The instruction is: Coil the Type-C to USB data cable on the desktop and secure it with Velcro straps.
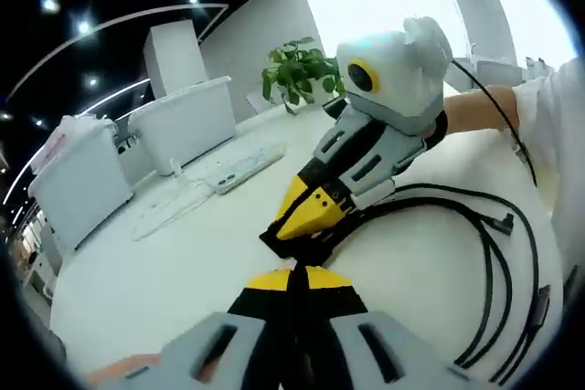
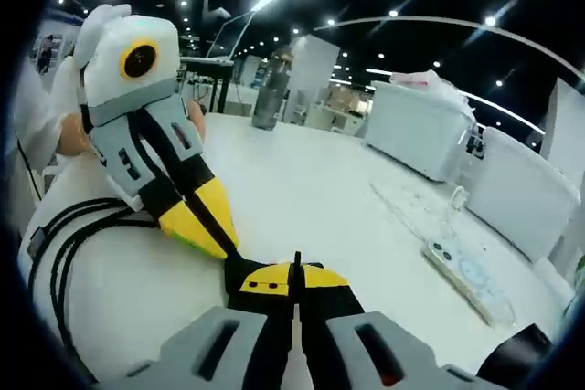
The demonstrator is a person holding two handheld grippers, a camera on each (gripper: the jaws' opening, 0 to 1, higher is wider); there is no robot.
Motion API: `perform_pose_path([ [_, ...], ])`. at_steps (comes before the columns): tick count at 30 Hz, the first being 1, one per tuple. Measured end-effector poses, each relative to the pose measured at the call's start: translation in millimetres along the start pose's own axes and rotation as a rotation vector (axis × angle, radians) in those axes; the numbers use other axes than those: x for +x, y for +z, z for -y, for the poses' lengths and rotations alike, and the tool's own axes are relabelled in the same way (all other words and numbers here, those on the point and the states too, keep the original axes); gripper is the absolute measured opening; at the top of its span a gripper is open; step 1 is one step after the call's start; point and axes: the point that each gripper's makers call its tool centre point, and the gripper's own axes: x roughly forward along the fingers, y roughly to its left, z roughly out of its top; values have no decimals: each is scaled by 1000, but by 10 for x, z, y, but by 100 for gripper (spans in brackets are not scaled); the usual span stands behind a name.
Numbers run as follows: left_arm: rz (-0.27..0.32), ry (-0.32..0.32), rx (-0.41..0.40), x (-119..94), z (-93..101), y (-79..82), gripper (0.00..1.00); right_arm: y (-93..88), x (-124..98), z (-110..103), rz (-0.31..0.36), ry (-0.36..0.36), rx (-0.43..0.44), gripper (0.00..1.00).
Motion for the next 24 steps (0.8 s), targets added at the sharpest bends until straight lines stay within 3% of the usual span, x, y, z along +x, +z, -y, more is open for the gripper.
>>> perform_pose_path([
  [5,8,4,-7,0,1,-7,5,4,63,30,-39,-39,-119,4],
  [13,9,15,-14,-23,-15,-27,5,-10,116,150,-31,-91,-101,6],
  [18,9,21,-24,-24,-22,-30,5,-46,98,421,-110,-216,-238,4],
  [20,12,25,-34,-35,-28,-28,5,165,22,405,30,-210,-123,3],
  [22,17,30,-46,-53,-48,-26,5,347,-83,318,135,-142,8,1],
  [23,17,34,-50,-59,-59,-27,5,372,-98,193,143,-57,57,1],
  [24,21,42,-59,-69,-80,-27,5,325,-107,121,107,-16,93,1],
])
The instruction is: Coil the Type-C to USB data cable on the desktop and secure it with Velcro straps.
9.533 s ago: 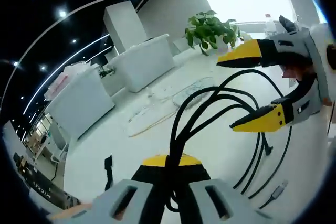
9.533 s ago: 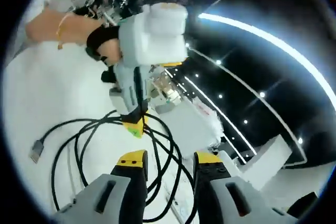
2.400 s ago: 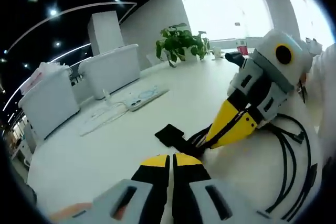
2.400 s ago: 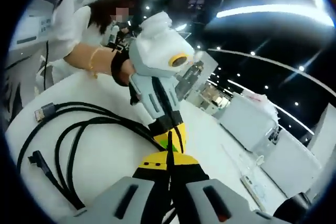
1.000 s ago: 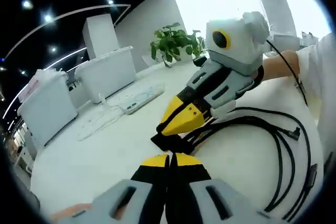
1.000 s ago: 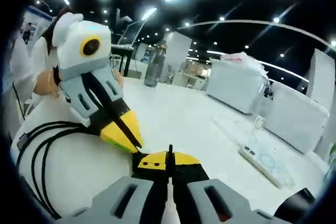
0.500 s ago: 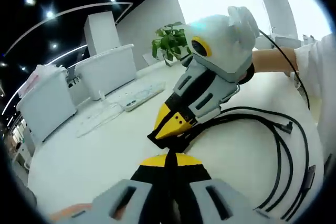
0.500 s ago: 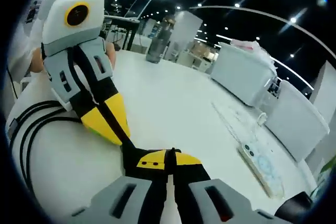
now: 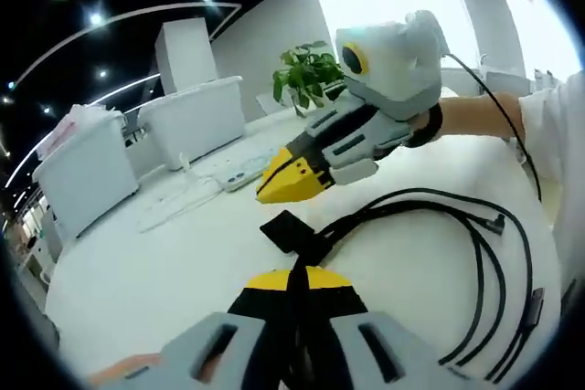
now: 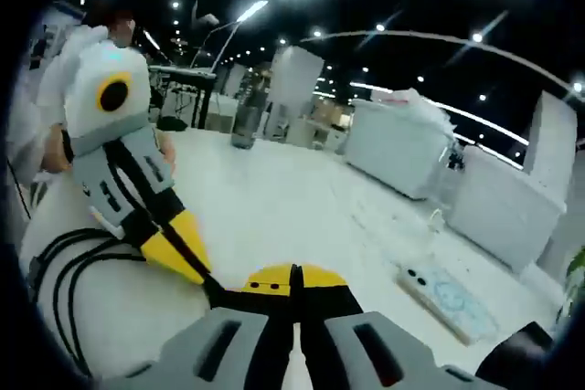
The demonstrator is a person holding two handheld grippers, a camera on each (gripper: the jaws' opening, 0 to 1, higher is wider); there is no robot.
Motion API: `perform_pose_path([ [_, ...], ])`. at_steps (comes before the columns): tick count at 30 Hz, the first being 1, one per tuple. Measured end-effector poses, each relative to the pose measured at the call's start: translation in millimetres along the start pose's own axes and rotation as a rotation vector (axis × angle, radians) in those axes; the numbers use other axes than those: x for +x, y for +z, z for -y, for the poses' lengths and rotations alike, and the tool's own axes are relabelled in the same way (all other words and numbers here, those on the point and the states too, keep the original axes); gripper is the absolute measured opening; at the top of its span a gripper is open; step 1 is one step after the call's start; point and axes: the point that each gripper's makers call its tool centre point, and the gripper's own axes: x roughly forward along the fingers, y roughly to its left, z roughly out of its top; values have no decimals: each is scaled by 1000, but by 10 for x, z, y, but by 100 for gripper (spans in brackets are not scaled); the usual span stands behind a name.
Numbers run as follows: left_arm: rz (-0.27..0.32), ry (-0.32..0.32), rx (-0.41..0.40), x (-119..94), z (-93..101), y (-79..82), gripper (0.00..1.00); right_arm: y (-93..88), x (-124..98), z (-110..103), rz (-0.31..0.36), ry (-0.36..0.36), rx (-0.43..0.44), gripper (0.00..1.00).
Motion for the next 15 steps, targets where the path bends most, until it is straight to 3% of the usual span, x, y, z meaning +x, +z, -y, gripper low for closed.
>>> perform_pose_path([
  [1,8,6,-11,-10,-21,14,5,-110,2,-150,-71,91,39,1],
  [3,25,12,-27,-31,-44,53,5,-274,36,-199,-160,127,71,1],
  [4,37,18,-34,-44,-57,74,5,-431,59,-244,-239,154,107,1],
  [5,48,25,-39,-56,-75,94,5,-364,106,-178,-185,131,155,1],
  [6,55,31,-41,-67,-91,103,5,-404,106,-179,-220,143,207,1],
  [8,67,44,-51,-90,-134,117,5,-388,123,-147,-199,149,171,1],
  [10,82,53,-62,-117,-182,129,5,-351,100,-110,-168,145,61,1],
  [11,90,61,-68,-133,-214,136,5,-317,78,-119,-143,154,59,1],
  [13,116,90,-85,-178,-307,167,5,-92,-26,-214,7,224,158,9],
  [15,147,103,-118,-220,-386,213,5,-85,-100,-284,14,273,169,20],
])
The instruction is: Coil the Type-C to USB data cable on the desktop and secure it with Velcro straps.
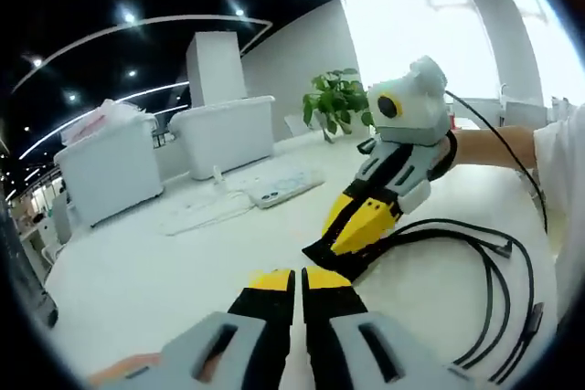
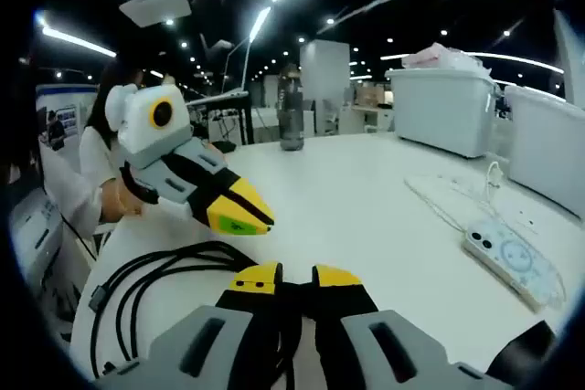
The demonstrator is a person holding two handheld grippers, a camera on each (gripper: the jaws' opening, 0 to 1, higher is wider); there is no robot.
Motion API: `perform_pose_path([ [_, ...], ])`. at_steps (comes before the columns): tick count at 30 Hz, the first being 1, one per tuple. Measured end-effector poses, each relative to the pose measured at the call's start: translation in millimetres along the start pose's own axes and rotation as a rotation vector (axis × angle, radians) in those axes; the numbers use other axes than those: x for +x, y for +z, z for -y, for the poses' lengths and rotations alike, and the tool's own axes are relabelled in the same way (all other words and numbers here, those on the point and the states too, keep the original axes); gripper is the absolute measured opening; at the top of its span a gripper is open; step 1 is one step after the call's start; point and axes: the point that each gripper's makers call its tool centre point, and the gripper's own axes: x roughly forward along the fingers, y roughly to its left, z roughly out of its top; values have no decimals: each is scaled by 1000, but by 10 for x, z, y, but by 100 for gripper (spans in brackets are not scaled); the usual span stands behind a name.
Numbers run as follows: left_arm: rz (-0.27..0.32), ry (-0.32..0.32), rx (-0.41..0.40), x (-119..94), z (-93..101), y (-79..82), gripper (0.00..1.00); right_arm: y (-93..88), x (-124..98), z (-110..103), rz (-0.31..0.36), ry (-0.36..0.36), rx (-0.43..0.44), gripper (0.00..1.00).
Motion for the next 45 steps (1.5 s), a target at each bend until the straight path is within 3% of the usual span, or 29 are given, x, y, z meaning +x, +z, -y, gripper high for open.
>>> perform_pose_path([
  [2,24,0,-40,-21,-47,53,5,-82,0,-38,-37,14,-80,21],
  [6,44,13,-52,-56,-99,96,5,-327,82,-56,-172,8,-189,21],
  [7,47,16,-49,-63,-107,102,5,-244,116,-57,-121,9,-189,20],
  [11,60,26,-50,-87,-142,134,5,-232,165,-28,-166,15,-194,16],
  [14,70,30,-52,-113,-160,158,5,-158,176,-52,-177,20,-237,5],
  [16,78,29,-53,-132,-147,173,5,-174,191,-66,-225,26,-270,4],
  [20,127,48,-30,-206,-134,273,5,57,317,6,-137,-10,-246,3],
  [21,178,42,-43,-240,-100,364,5,121,343,50,-117,-25,-246,3],
  [23,228,39,-57,-293,-71,454,5,355,464,226,-56,-98,-263,3],
  [28,335,143,4,-511,-208,687,5,909,917,540,57,-180,-244,3],
  [30,367,199,5,-612,-334,747,5,1042,1093,621,76,-187,-239,3],
  [31,383,256,7,-696,-465,778,5,1129,1243,686,88,-189,-221,3],
  [34,422,430,-17,-945,-857,810,5,1251,1545,786,119,-182,-175,3],
  [37,435,602,-78,-1197,-1265,716,5,1293,1880,887,111,-183,-172,3],
  [42,388,744,-146,-1363,-1608,488,5,1280,2345,910,96,-161,-149,4],
  [45,372,756,-152,-1358,-1647,450,5,1311,2529,938,115,-179,-151,4],
])
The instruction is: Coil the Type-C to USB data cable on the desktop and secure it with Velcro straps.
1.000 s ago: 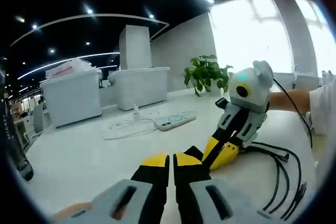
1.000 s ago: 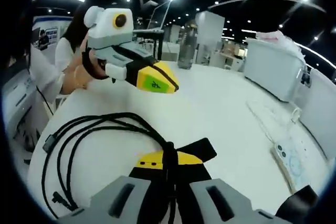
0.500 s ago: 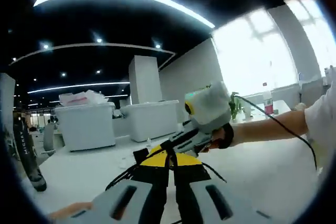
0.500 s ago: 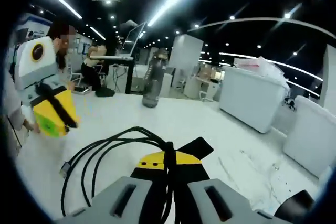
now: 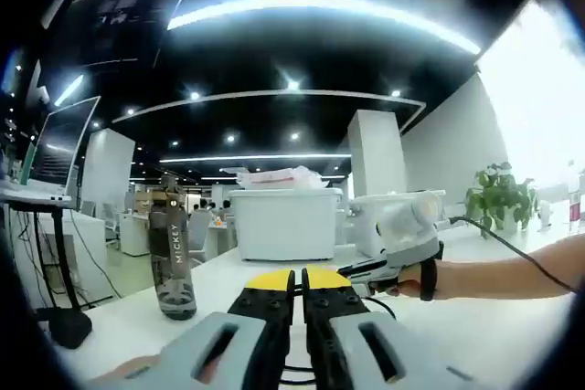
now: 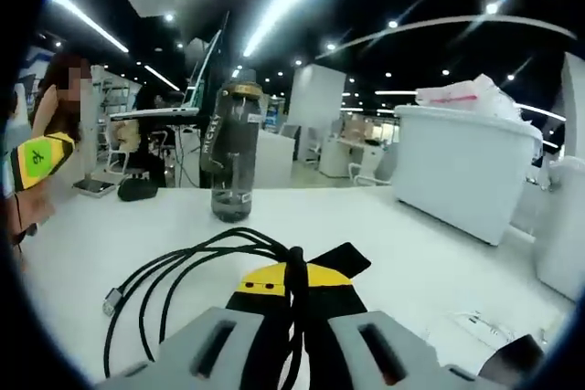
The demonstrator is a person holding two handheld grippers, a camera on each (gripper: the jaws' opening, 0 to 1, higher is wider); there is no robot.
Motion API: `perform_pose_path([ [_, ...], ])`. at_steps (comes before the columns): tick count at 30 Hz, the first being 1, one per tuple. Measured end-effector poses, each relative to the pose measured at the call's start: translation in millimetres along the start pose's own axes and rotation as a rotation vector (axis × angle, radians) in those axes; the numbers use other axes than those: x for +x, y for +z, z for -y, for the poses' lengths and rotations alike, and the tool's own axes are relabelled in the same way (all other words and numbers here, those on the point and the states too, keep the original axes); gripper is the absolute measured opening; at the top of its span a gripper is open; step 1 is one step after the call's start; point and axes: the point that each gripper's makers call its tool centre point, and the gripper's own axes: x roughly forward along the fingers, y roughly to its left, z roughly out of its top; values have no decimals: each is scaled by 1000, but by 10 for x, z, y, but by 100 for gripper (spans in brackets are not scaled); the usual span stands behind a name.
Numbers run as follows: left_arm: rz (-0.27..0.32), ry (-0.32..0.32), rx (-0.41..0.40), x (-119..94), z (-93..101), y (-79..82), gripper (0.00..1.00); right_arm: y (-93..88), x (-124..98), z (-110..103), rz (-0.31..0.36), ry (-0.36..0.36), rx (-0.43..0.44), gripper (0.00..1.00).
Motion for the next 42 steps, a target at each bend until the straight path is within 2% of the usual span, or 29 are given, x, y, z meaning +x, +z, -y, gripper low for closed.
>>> perform_pose_path([
  [2,0,14,1,0,-27,-12,5,18,72,-5,17,-11,25,6],
  [5,-19,20,-6,7,-52,-65,5,92,106,-12,66,-19,128,12],
  [7,-36,11,-12,11,-37,-107,5,157,52,10,91,-21,197,12],
  [11,-83,-22,7,39,49,-220,8,242,-217,97,115,-37,227,16],
  [15,-122,-64,22,66,152,-308,8,281,-674,161,146,-74,271,20],
  [17,-124,-78,28,75,178,-313,8,285,-1004,139,172,-73,289,20],
  [22,-131,-129,15,134,283,-343,10,253,-1728,157,194,-148,256,26],
  [27,-133,-207,43,208,501,-304,17,199,-2577,342,235,-286,258,29],
  [30,-124,-244,65,251,632,-233,18,121,-2950,470,239,-378,270,34],
  [32,-118,-269,83,287,728,-168,21,51,-3236,590,239,-465,232,38],
  [36,-85,-314,40,344,896,-76,30,-123,-3615,742,243,-601,235,45],
  [38,-83,-313,37,347,932,-129,34,-241,-3708,768,236,-627,262,49],
  [42,-80,-298,36,320,949,-268,35,-433,-3796,820,233,-669,318,56],
])
